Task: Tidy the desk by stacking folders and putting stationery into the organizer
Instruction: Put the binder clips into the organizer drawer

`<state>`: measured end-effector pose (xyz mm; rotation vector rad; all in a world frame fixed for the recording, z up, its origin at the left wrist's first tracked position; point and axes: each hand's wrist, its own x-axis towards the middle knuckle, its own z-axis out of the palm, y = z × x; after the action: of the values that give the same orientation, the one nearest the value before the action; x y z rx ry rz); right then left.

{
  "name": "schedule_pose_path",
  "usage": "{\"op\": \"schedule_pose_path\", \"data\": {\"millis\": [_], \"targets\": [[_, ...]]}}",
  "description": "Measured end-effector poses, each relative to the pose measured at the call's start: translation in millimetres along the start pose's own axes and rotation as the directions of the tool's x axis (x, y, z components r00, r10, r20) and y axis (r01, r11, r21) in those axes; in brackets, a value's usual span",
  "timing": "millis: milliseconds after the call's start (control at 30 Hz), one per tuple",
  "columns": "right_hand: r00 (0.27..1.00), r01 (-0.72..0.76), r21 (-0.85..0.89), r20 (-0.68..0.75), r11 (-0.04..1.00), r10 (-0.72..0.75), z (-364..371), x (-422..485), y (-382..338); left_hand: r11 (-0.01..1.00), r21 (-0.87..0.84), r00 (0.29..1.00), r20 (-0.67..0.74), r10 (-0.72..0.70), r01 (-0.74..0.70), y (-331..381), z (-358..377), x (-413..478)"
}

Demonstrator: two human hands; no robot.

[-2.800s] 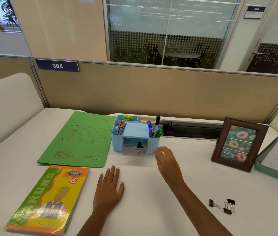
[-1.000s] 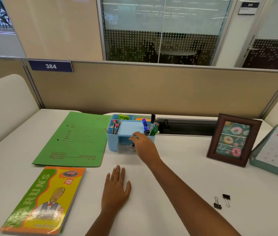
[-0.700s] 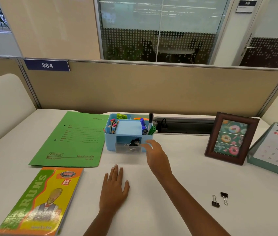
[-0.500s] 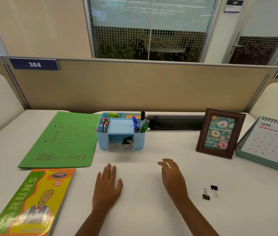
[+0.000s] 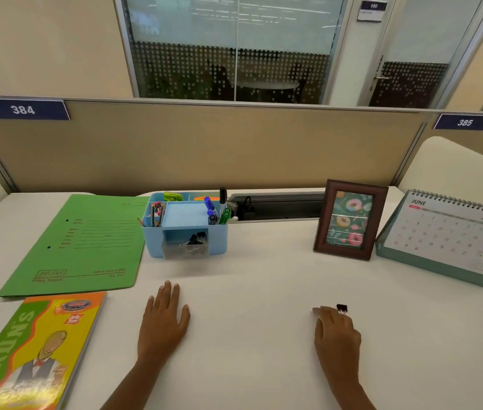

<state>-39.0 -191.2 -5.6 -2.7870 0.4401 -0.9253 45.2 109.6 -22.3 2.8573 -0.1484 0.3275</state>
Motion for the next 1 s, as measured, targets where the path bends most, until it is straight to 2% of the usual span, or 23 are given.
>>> {"op": "schedule_pose_path", "data": {"millis": [300, 533, 633, 833, 1000], "targets": [[0.989, 0.098, 0.173, 0.09, 0.98, -0.115, 14, 3, -35, 0.998, -0.045, 0.999, 0.02, -0.042, 0.043, 2, -3, -2], [0.952, 0.237, 0.38, 0.093, 0.894, -0.292, 27, 33, -110, 0.999, -0.028, 0.998, 0.042, -0.042, 0.043, 3, -9, -1], [0.91, 0.33, 0.445, 0.085, 0.833, -0.406, 23, 58, -147, 0.999, -0.024, 0.998, 0.053, -0.04, 0.041, 5, -10, -1], [0.792, 0.507, 0.433, 0.106, 0.745, -0.601, 22, 111, -206, 0.999, -0.022, 0.998, 0.051, -0.039, 0.04, 5, -9, 0], [0.721, 0.551, 0.412, 0.202, 0.725, -0.663, 29, 136, -229, 0.998, -0.038, 0.999, 0.034, -0.039, 0.041, 4, -8, 0]]}}
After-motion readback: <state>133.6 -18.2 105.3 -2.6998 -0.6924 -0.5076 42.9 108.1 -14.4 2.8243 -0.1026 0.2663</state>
